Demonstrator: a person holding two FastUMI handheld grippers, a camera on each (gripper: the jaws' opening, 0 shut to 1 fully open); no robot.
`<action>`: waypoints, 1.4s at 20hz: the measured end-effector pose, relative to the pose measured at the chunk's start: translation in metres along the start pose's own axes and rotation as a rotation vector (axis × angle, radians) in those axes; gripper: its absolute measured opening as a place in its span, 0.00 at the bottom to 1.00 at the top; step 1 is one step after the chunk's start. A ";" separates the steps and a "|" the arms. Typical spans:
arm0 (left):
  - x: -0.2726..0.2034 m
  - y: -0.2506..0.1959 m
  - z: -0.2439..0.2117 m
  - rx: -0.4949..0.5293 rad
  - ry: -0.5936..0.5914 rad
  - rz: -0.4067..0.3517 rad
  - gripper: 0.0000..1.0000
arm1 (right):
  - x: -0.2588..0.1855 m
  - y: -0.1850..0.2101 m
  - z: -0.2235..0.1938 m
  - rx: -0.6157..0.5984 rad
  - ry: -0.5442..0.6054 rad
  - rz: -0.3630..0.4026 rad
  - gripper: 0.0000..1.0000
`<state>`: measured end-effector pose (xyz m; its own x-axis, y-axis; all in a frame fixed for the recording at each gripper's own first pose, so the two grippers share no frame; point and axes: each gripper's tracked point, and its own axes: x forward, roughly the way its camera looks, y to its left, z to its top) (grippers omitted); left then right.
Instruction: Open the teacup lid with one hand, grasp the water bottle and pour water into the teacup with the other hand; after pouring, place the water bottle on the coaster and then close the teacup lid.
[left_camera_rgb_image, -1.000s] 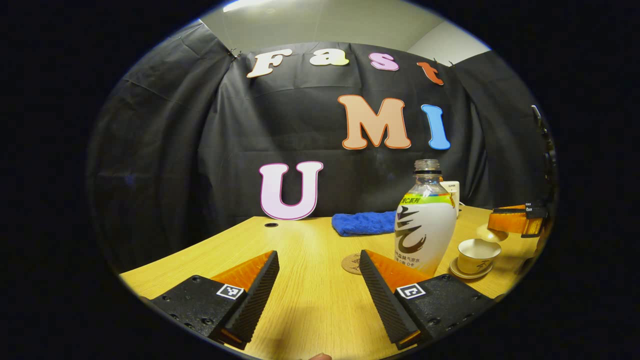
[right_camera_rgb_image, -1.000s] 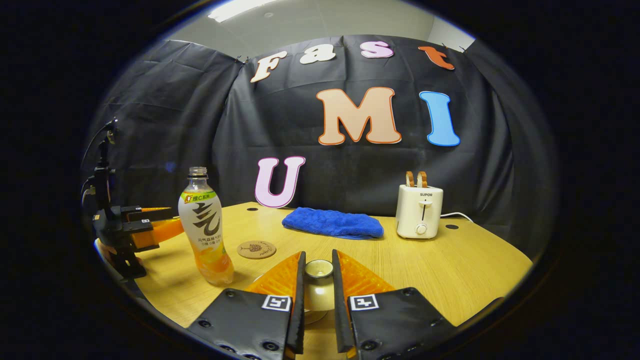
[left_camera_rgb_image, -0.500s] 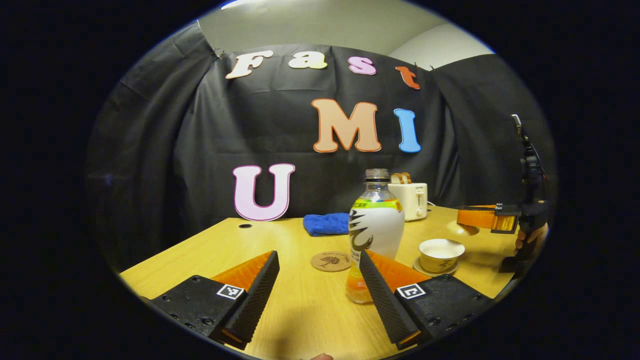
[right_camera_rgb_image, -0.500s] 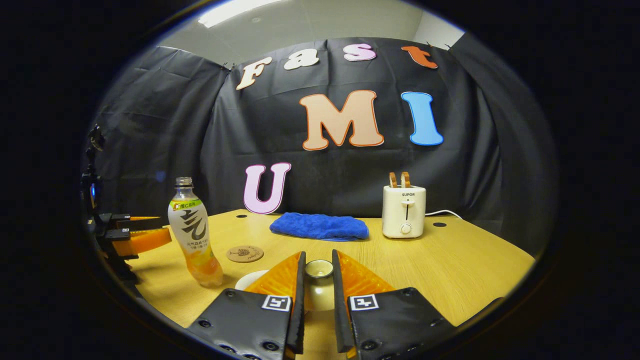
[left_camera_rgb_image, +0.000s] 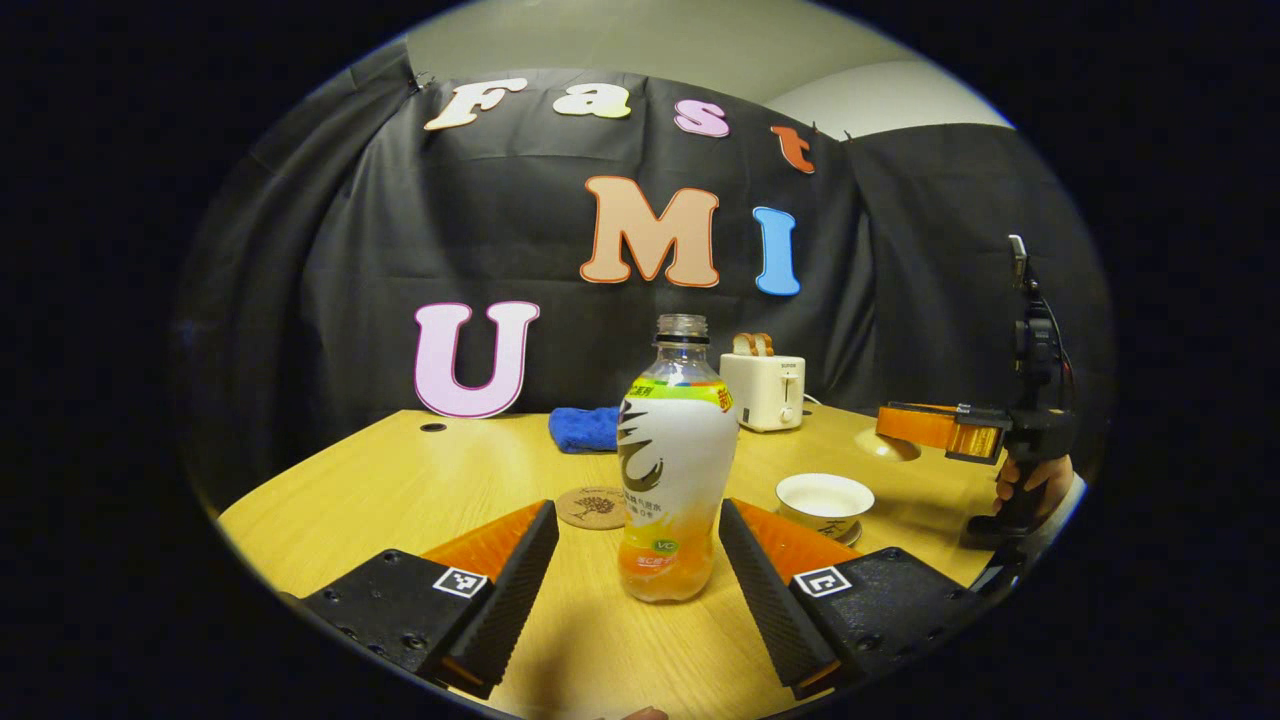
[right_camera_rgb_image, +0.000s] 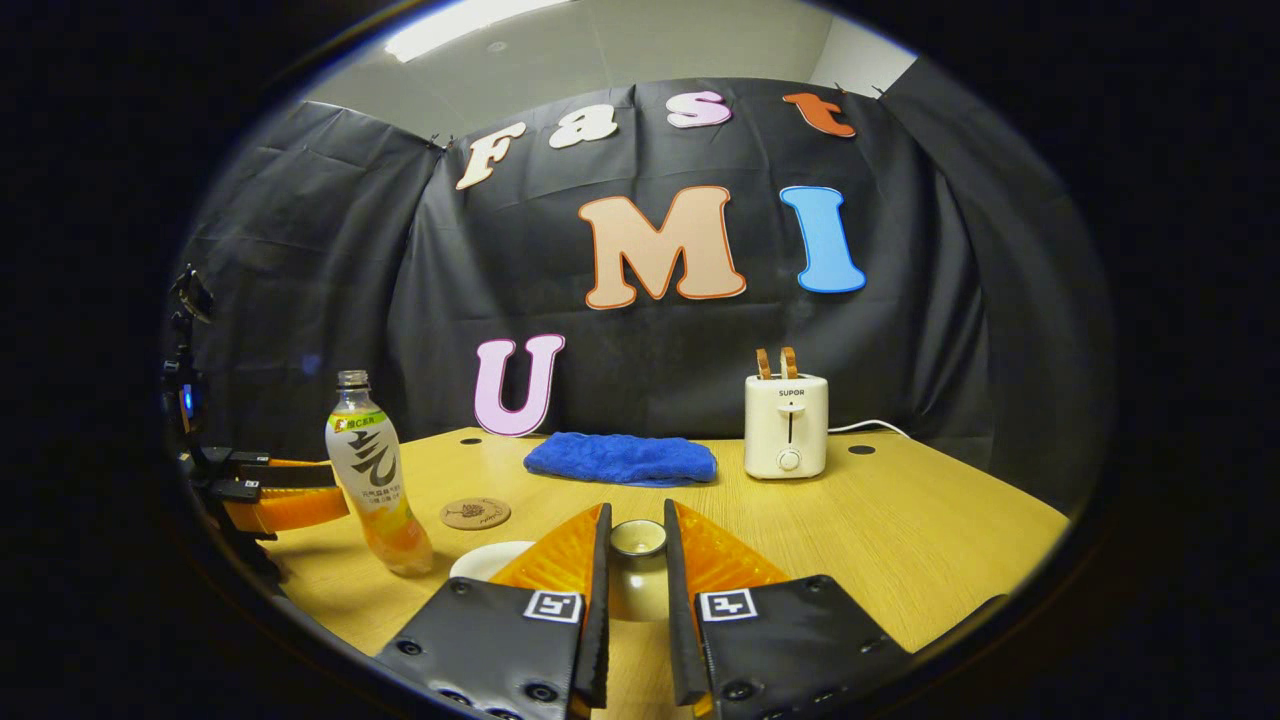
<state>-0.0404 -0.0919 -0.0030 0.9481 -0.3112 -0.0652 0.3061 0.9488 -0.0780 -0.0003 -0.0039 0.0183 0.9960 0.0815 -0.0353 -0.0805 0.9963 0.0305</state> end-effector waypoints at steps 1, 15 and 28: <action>0.002 -0.002 0.000 -0.003 0.004 -0.005 0.94 | 0.000 -0.001 0.001 0.003 0.000 -0.001 0.29; 0.038 -0.015 -0.009 0.022 0.041 -0.004 0.74 | -0.004 -0.013 0.006 0.010 -0.009 -0.016 0.29; 0.048 -0.008 -0.008 0.218 0.101 0.025 0.54 | -0.008 -0.018 0.014 0.017 -0.022 -0.022 0.29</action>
<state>0.0019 -0.1149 -0.0139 0.9457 -0.2805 -0.1643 0.3039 0.9422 0.1408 -0.0061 -0.0224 0.0318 0.9981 0.0591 -0.0145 -0.0584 0.9972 0.0472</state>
